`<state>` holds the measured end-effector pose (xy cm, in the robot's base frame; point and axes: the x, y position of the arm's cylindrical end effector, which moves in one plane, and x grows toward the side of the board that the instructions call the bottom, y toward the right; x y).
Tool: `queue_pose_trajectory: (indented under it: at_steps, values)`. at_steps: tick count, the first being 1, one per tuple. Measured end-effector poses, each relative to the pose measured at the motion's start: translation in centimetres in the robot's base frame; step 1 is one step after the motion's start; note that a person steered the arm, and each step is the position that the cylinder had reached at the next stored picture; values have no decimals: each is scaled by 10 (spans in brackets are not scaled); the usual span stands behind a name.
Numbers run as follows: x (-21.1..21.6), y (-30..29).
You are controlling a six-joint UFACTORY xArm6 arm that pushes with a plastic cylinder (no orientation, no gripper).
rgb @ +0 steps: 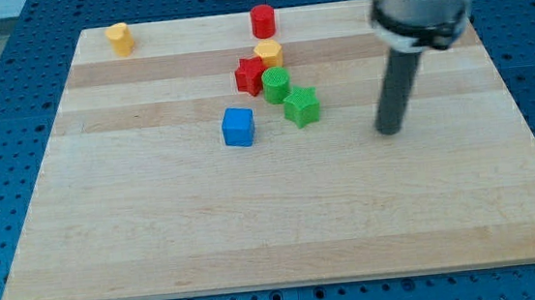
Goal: Place the blue cube to the bottom left of the red star
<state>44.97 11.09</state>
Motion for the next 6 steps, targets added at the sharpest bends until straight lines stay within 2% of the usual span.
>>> queue_pose_trajectory:
  at_steps: [2, 3, 5, 6]
  values:
    - [-2, -115]
    - [-7, -152]
    - [-26, -208]
    - [-41, -212]
